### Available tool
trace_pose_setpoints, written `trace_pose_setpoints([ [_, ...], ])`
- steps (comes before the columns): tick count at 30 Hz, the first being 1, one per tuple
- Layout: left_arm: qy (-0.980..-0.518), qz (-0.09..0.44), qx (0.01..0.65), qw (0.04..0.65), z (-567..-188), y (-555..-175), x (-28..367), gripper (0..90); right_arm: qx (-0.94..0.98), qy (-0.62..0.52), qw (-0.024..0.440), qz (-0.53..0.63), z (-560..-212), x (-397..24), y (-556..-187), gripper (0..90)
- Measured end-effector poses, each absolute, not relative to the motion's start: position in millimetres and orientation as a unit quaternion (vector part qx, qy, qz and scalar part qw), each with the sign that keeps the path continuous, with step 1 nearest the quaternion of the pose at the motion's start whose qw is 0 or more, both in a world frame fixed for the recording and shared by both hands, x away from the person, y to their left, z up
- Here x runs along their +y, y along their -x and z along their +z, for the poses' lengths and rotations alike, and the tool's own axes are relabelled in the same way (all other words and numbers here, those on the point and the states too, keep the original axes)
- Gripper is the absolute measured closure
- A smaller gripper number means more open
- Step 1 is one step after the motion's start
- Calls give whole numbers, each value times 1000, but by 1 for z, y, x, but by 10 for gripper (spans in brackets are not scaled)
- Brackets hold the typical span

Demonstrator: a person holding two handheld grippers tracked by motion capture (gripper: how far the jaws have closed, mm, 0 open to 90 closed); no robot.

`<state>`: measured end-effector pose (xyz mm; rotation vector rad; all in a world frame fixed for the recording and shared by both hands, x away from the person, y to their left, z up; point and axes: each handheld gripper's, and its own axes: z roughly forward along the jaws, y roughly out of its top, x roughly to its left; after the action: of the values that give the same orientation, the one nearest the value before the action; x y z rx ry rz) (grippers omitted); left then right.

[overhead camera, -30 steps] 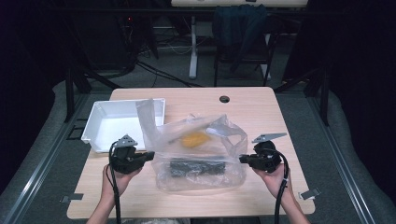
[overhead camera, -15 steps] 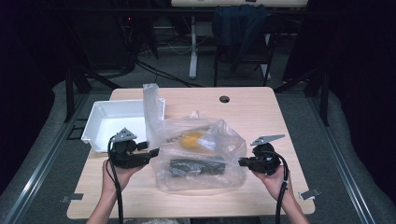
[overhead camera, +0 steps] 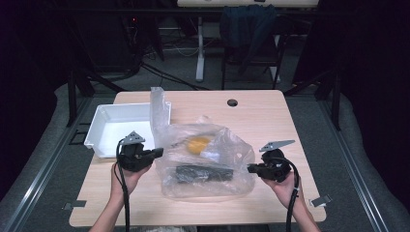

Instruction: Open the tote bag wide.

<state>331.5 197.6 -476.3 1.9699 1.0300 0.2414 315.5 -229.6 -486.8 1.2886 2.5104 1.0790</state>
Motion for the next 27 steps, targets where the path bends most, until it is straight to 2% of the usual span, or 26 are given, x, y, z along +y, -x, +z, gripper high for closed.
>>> trace_pose_setpoints([
  [11,-795,67,420,432,-486,-315,207,900,828,-424,57,362,-487,-231,-317,900],
  [18,-807,51,429,403,-503,-316,202,900,847,-434,36,304,-515,-219,-334,900],
  [24,-808,47,432,397,-508,-318,203,900,851,-429,45,300,-515,-215,-333,900],
  [25,-808,45,434,397,-508,-319,203,900,851,-425,52,306,-510,-216,-329,826],
  [26,-804,47,435,402,-508,-319,203,900,846,-419,60,326,-501,-218,-321,669],
  [27,-804,44,436,402,-507,-319,204,900,844,-413,71,334,-497,-218,-316,597],
])
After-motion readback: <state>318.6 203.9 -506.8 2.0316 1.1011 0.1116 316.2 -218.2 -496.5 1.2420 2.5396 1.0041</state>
